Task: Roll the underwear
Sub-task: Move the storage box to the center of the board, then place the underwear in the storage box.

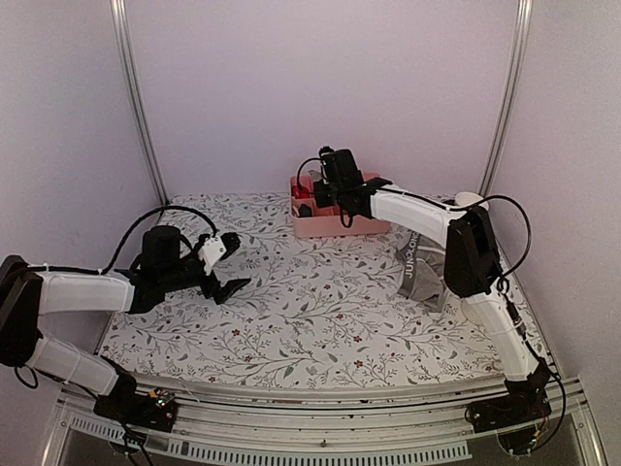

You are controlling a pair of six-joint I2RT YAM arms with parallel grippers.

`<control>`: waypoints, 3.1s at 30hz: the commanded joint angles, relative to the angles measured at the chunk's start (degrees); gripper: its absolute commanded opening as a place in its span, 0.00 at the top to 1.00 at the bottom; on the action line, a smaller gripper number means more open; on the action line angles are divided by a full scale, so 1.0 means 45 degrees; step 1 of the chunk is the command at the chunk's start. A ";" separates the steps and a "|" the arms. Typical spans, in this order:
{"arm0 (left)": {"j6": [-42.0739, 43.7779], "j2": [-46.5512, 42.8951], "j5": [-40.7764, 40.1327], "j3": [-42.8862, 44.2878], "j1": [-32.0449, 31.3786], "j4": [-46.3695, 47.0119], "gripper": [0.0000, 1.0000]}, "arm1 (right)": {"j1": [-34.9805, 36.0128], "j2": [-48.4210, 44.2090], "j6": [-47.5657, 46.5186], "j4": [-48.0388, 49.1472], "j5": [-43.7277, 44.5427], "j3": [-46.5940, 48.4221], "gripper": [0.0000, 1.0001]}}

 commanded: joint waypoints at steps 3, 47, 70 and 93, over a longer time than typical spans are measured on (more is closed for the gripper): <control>-0.0212 -0.0202 -0.0785 -0.0456 0.0153 0.1067 0.02 | -0.0240 0.0960 0.0205 0.2300 0.1027 0.0339 0.99; -0.0076 -0.0194 -0.0818 -0.0531 0.0144 0.1230 0.02 | 0.2073 -0.6666 0.2942 -0.2572 -0.0287 -0.9673 0.99; 0.0003 -0.0185 -0.0796 -0.0595 0.0151 0.1303 0.02 | 0.1350 -0.1306 0.2526 -0.2018 -0.0876 -0.3743 0.99; 0.0099 0.0003 -0.0702 -0.0559 0.0159 0.1264 0.02 | 0.0952 0.1140 0.1858 -0.4427 -0.1474 -0.1593 0.98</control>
